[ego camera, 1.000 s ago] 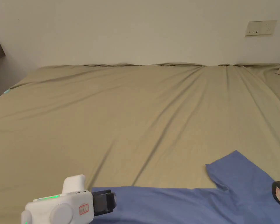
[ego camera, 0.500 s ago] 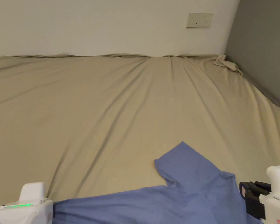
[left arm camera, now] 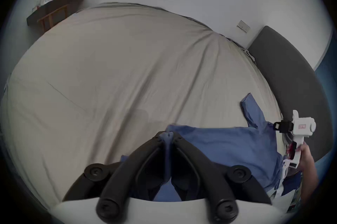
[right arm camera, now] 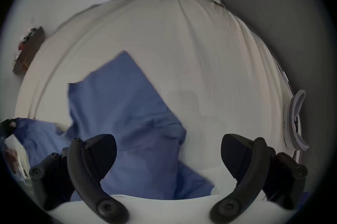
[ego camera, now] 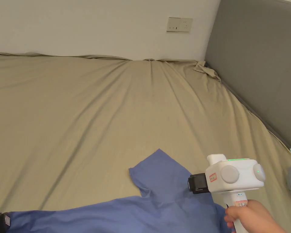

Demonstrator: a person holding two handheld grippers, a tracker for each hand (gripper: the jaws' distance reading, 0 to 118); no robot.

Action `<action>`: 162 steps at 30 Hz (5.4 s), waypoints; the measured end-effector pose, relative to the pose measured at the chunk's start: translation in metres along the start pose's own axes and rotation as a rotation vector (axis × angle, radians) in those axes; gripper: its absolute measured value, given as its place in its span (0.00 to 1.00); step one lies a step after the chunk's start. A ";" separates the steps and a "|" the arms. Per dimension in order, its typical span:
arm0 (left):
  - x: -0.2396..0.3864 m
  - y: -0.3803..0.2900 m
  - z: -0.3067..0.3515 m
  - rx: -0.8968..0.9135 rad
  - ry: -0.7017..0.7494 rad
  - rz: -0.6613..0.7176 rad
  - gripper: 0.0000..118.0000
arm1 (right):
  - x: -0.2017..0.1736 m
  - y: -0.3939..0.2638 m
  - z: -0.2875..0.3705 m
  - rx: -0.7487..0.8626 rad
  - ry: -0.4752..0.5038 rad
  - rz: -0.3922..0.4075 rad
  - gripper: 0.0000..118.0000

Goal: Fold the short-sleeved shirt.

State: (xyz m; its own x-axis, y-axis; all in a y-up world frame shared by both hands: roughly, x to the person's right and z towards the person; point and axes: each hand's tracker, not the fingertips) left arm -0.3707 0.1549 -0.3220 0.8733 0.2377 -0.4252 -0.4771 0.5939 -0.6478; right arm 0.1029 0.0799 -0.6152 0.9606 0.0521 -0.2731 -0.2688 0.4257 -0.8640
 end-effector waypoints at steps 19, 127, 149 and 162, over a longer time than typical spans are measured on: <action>0.005 0.053 0.051 0.135 -0.239 0.159 0.04 | -0.018 0.001 0.166 0.410 0.224 0.008 0.05; -0.090 -0.110 0.062 -0.192 -0.065 0.305 1.00 | 0.007 -0.226 0.126 0.066 0.031 0.081 0.85; -0.048 -0.148 0.063 -0.152 0.237 -0.081 0.89 | -0.075 -0.207 0.199 0.319 0.300 0.055 0.02; -0.057 -0.149 0.046 -0.239 0.144 -0.086 0.09 | -0.003 -0.209 0.176 0.245 0.107 0.029 0.02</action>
State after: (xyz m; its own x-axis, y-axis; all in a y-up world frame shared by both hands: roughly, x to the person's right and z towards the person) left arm -0.3448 0.0885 -0.1722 0.8965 0.0726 -0.4371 -0.4269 0.4053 -0.8083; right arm 0.1687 0.1499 -0.3591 0.9363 -0.0233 -0.3505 -0.2579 0.6319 -0.7309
